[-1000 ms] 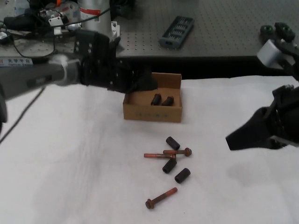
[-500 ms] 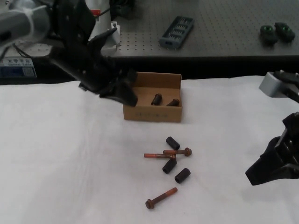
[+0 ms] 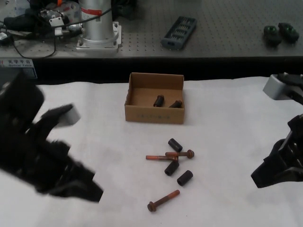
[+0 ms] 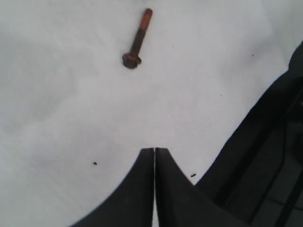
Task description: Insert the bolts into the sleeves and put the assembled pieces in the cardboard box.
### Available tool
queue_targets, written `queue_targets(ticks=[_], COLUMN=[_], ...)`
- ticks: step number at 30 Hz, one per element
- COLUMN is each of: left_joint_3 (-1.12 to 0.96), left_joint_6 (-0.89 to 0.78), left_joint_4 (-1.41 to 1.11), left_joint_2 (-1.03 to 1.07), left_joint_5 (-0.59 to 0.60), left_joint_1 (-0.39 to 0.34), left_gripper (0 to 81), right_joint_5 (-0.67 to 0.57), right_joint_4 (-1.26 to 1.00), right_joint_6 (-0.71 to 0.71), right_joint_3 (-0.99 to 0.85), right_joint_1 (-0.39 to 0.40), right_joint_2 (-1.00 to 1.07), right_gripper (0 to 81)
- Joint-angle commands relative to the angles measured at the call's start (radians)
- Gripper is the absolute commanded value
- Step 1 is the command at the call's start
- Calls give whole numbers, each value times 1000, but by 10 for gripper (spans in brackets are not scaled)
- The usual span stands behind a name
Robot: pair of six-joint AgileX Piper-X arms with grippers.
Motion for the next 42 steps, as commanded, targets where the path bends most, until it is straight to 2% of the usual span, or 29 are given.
queue_targets(ticks=[1, 4, 6, 11, 16, 18, 27, 34, 36, 39, 40, 42], left_joint_3=[140, 191, 200, 199, 199, 199, 199, 199, 199, 199, 199, 199], left_joint_6=[-72, -94, -101, -101, -101, -101, -101, -101, -101, -101, -101, -94], left_joint_4=[-66, -100, -110, -138, -146, -150, -270, -322, -347, -377, -383, -382], left_joint_2=[-176, -291, -341, -415, -440, -439, -439, -439, -439, -439, -439, -439], left_joint_5=[24, 22, 21, 21, 21, 21, 20, -26, -44, -46, -46, -46], left_joint_1=[2, 2, 2, 2, 2, 2, 2, 2, 2, 2, 2, 2], left_gripper=[7, 7, 7, 7, 7, 7, 7, 7, 7, 7, 7, 7], right_joint_5=[18, 62, 63, 62, 60, 60, 64, 42, 42, 42, 42, 35], right_joint_4=[-6, -57, -111, -245, -333, -365, -640, -623, -605, -602, -602, -602], right_joint_6=[-16, -16, -77, -379, -799, -909, -1194, -1514, -1589, -1658, -1672, -1704], right_joint_3=[-2, -2, -2, -2, -2, -2, -2, -2, -2, -2, -2, -2], right_joint_1=[-7, -7, -7, -4, -4, -4, -4, 19, 28, 41, 43, 47], right_joint_2=[-13, -13, -13, 1, 67, 107, 312, 414, 428, 432, 432, 432], right_gripper=[29, 29, 29, 29, 29, 29, 29, 8, 88, 266, 300, 303])
